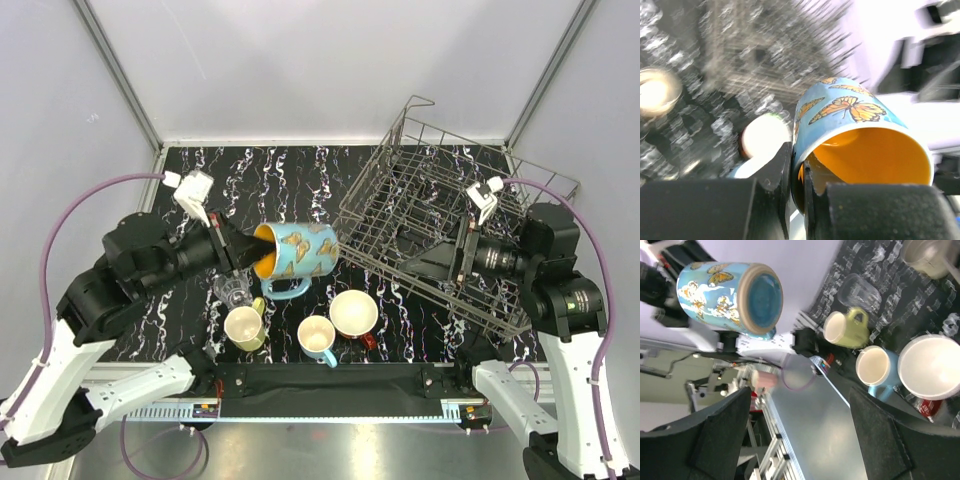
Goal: Load the cups into the dish rack
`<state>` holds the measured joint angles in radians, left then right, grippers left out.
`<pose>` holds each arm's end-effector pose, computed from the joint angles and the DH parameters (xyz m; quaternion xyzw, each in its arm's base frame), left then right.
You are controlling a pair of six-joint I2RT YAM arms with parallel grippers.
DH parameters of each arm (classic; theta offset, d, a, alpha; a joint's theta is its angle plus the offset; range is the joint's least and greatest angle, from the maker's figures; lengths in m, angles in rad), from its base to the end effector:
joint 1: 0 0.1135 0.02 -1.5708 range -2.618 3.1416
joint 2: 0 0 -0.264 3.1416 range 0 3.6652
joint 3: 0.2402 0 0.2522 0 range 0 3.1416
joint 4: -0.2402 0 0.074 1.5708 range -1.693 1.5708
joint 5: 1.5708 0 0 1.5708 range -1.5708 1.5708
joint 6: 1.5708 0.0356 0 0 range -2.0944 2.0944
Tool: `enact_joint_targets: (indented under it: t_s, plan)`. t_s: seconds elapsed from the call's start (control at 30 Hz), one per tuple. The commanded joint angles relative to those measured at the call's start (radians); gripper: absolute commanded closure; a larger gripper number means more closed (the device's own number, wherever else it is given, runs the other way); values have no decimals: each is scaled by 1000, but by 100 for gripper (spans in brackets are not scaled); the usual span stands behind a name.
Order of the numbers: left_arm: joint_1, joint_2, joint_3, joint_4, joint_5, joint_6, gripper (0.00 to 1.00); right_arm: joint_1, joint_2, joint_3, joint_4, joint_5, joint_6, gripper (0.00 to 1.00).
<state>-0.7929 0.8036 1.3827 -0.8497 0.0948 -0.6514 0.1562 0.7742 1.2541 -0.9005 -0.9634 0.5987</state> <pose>0.0779 -0.0839 0.4586 0.0848 0.7911 -0.4279 0.4287 0.1011 0.0455 0.4259 -0.0826 0.7808 0.5390 0.3048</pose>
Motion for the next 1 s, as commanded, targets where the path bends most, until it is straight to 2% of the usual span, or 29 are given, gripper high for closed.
enact_joint_targets:
  t_s: [0.0, 0.1, 0.2, 0.37, 0.6, 0.8, 0.93, 0.97]
  plan:
    - [0, 26, 18, 515, 138, -154, 100, 22, -6, 1, 276, -109, 160, 14]
    - [1, 69, 35, 627, 152, -253, 100, 48, -3, -8, 381, -97, 234, 15]
    - [0, 75, -34, 803, 138, -394, 100, 78, 17, -5, 442, -68, 260, 15]
    - [0, 134, -108, 917, 70, -533, 100, 173, 63, 10, 546, 15, 283, 18]
    - [0, 177, -166, 1014, 6, -634, 100, 293, 144, 39, 607, 159, 259, 25]
    - [-3, 200, -186, 1072, 22, -662, 100, 376, 201, 56, 621, 291, 231, 27]
    - [-6, 194, -220, 1087, 22, -671, 100, 404, 206, 19, 712, 350, 266, 32]
    - [-6, 194, -231, 1101, 22, -675, 100, 416, 208, 12, 756, 368, 285, 36]
